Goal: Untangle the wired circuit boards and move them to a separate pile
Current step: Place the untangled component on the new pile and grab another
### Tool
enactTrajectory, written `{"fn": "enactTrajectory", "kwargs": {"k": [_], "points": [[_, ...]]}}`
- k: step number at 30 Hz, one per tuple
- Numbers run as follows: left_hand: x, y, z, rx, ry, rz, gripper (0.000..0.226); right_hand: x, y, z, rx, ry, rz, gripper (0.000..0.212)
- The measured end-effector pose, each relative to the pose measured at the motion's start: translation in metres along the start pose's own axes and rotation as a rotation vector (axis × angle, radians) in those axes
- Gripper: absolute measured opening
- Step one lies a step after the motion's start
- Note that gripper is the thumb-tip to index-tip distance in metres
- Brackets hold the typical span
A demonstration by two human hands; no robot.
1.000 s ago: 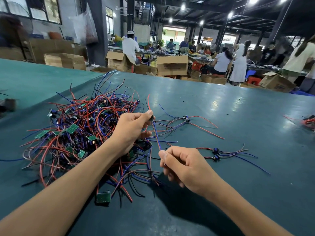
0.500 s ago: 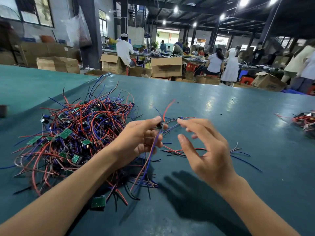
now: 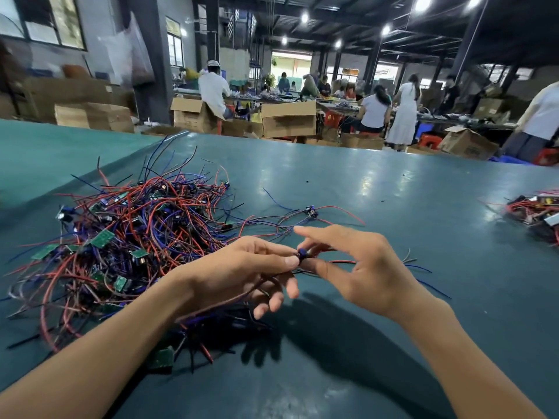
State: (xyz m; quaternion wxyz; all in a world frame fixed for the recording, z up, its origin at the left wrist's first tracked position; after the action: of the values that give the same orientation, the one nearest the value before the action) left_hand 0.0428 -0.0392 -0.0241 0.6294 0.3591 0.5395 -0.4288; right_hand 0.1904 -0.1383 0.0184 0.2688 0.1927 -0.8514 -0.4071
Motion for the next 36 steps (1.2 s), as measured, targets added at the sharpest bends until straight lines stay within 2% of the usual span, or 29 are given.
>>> {"fn": "enactTrajectory", "kwargs": {"k": [4, 7, 10, 15, 17, 21, 26, 31, 36], "points": [[-0.001, 0.001, -0.005, -0.012, -0.017, 0.027, 0.019, -0.011, -0.001, -0.005, -0.007, 0.12, 0.163, 0.051], [-0.003, 0.001, -0.014, -0.09, -0.001, 0.042, 0.021, -0.02, -0.003, -0.006, 0.01, 0.266, 0.383, 0.047], [-0.004, -0.002, -0.019, -0.065, -0.05, 0.002, 0.029, -0.025, -0.005, -0.005, 0.031, 0.428, 0.583, 0.041], [-0.002, -0.003, -0.024, -0.036, -0.127, -0.132, 0.034, -0.023, -0.006, -0.002, 0.234, 0.468, 0.726, 0.029], [-0.004, -0.004, -0.028, -0.051, -0.206, -0.152, 0.037, -0.022, -0.007, -0.004, 0.298, 0.485, 0.761, 0.02], [-0.009, -0.008, -0.029, -0.065, -0.353, -0.172, 0.056, -0.02, -0.008, -0.009, 0.329, 0.552, 0.809, 0.022], [-0.011, -0.01, -0.026, -0.098, -0.386, -0.179, 0.056, -0.023, -0.01, -0.008, 0.335, 0.563, 0.828, 0.02], [-0.013, -0.01, -0.025, -0.056, -0.426, -0.168, 0.056, -0.031, -0.011, -0.009, 0.265, 0.572, 0.841, 0.014], [-0.016, -0.013, -0.027, 0.038, -0.542, -0.125, 0.056, -0.034, -0.006, -0.014, 0.14, 0.408, 0.718, 0.015]]}}
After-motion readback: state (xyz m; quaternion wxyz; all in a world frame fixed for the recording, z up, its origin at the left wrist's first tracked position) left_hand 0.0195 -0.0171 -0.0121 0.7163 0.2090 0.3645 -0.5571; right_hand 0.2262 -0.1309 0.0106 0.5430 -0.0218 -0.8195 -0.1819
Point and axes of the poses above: each hand's wrist, its own y-axis towards the middle knuckle, its own z-axis out of the palm, x = y × z, the point moved 4 cm from there along y, towards the middle knuckle, and after that the axes turned 9 degrees about -x, right-handed, at the moved point
